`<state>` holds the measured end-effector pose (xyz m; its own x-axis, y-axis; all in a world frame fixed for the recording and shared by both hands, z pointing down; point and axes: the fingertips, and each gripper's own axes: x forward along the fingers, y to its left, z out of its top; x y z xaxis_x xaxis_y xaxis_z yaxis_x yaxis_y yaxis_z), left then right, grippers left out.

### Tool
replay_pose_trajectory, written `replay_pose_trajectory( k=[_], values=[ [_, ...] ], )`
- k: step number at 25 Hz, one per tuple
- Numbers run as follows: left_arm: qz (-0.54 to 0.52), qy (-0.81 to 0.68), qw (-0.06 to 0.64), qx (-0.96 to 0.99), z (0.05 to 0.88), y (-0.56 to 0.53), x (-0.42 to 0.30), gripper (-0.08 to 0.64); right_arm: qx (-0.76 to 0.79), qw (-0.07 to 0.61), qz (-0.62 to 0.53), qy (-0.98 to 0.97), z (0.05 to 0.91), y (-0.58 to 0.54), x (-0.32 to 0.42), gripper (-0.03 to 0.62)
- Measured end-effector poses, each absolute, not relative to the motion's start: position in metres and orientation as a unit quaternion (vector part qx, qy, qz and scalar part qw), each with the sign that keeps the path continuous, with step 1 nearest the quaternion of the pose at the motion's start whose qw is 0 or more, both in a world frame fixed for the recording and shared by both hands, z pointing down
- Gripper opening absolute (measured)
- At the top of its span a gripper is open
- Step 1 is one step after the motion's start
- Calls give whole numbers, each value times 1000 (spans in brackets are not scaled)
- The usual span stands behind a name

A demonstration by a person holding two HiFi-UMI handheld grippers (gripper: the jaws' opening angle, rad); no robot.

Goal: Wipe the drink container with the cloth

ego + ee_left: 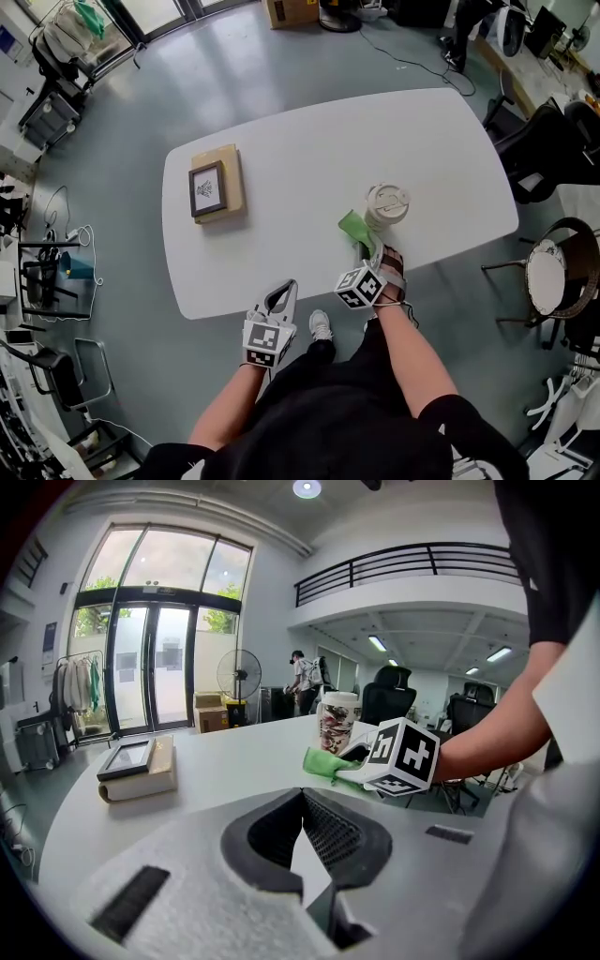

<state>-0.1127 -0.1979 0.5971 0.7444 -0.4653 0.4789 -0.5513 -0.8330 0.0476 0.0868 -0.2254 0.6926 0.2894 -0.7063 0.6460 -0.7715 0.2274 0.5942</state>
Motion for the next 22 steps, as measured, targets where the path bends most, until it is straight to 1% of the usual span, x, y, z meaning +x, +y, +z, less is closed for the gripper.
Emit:
replay_pose_trajectory(
  k=[3, 9, 16, 22],
  values=[
    [228, -268, 92, 932, 597, -197, -109, 14, 607, 497, 2, -620, 682, -223, 79, 120],
    [215, -263, 85, 937, 597, -196, -101, 14, 568, 486, -119, -653, 638, -205, 66, 120],
    [222, -260, 79, 936, 596, -201, -89, 14, 504, 511, -250, -650, 584, -179, 90, 120],
    [211, -263, 81, 938, 587, -195, -53, 14, 456, 527, -308, -648, 569, -175, 109, 120]
  ],
)
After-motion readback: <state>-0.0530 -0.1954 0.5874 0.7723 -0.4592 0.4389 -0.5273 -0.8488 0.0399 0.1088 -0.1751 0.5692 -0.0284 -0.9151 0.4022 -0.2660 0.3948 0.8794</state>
